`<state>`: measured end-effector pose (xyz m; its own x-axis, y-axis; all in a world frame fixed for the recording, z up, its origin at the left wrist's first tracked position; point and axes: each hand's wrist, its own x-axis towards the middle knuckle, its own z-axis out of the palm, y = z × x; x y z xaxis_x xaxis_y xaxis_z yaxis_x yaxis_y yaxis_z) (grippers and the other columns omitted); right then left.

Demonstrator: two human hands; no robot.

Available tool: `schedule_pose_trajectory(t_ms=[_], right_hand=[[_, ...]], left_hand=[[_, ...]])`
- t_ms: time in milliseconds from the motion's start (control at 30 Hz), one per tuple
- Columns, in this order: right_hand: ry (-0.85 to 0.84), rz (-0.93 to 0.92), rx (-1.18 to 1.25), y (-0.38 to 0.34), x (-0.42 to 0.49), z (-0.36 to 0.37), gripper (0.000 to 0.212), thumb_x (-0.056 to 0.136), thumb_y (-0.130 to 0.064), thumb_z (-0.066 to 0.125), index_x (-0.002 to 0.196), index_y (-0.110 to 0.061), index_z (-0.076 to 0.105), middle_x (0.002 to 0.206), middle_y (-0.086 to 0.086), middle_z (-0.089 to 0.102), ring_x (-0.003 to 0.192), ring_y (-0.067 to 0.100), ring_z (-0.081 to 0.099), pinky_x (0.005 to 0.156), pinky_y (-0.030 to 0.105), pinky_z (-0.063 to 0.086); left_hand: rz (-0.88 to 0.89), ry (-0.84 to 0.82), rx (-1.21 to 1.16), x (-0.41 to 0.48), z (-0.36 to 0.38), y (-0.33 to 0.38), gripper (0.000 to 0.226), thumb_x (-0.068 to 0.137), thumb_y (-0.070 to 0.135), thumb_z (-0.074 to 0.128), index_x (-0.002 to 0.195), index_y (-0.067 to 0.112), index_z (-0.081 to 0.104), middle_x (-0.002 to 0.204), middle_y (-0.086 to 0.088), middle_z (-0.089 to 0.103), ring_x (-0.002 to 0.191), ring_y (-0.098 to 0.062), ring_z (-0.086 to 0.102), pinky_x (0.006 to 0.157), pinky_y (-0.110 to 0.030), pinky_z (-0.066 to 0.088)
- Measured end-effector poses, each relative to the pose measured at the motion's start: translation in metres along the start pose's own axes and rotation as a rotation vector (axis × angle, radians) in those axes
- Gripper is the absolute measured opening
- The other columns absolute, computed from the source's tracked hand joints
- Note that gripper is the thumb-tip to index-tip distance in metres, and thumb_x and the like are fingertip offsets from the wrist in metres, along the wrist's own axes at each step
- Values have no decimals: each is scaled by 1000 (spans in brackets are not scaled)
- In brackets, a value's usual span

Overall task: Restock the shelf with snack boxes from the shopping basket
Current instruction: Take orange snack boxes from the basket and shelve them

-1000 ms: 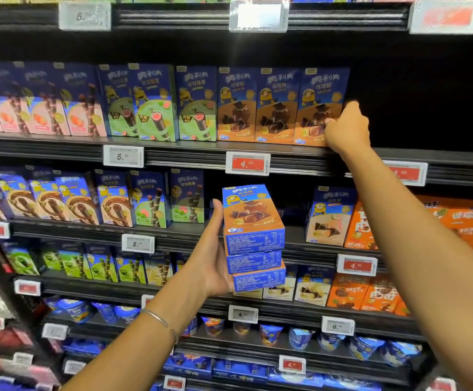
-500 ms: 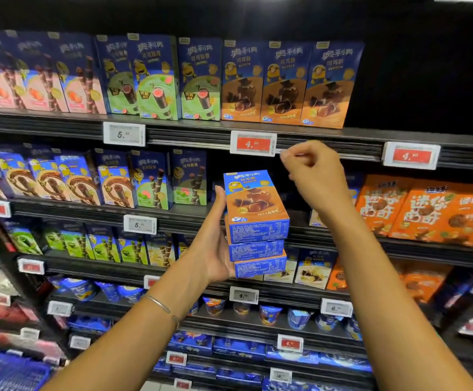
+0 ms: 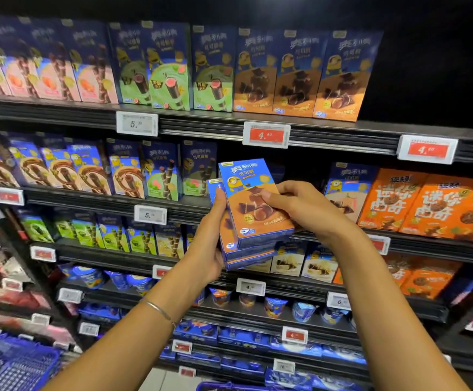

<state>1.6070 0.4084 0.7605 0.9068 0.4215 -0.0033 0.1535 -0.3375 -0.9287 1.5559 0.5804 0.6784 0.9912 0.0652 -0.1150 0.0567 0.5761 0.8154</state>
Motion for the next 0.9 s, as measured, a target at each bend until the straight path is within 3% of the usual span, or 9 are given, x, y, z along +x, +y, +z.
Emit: schedule_pose_trajectory(t_ms=[67,167,267,400,500,667,833,900], right_hand=[[26,-53,6,-10,-3,-1,24,95,-34,70,112,-17,68,93,2,79,75,11,76,56,20,52],[68,-155,31,-28,-9,-5,17,95,-26,70,111,-18,69,92,0,76,73,10,74,53,17,49],[139,-255,68,-50,-11,-11,17,96,-20,68,113,-17,69,92,1,72,73,9,71,49,14,46],[283,-362,186,-85,2,-20,26,97,-16,67,122,-17,61,105,-4,74,92,11,75,70,28,61],[410,-428,232,-104,25,-25,34,95,-18,70,125,-13,56,110,0,73,97,12,75,80,34,63],[576,-397,247,-117,78,-31,37,91,-25,74,120,-15,54,117,3,69,102,15,72,87,42,61],[713,-371,51,-111,115,-28,34,92,-33,73,116,-18,56,106,-9,62,91,4,64,85,32,59],[760,-371,-7,-111,125,-26,34,92,-35,73,116,-17,58,103,-10,60,94,8,62,86,31,56]], left_hand=[[13,3,-25,-1,-4,2,59,89,70,60,122,25,79,132,-15,73,119,-37,72,96,-54,60],[27,-29,-63,-1,-10,7,66,86,70,68,127,20,77,138,-17,69,125,-39,68,105,-55,53],[14,-47,-67,-1,-15,15,59,89,69,66,120,21,81,129,-15,74,115,-36,74,91,-49,60],[-7,-22,-59,-3,-20,23,57,87,71,69,114,23,83,125,-13,76,110,-35,76,83,-49,62],[-6,-10,-50,-6,-19,27,55,86,71,70,113,24,83,124,-12,77,108,-35,77,82,-50,63],[-5,-15,-60,-11,-17,35,49,87,66,70,107,24,85,120,-11,78,103,-33,78,78,-47,64],[-8,-12,-44,-13,-20,43,51,81,66,73,106,24,85,121,-12,78,105,-34,78,81,-49,64],[-14,-8,-47,-13,-21,46,51,81,66,72,105,24,85,121,-12,78,104,-34,78,80,-50,64]])
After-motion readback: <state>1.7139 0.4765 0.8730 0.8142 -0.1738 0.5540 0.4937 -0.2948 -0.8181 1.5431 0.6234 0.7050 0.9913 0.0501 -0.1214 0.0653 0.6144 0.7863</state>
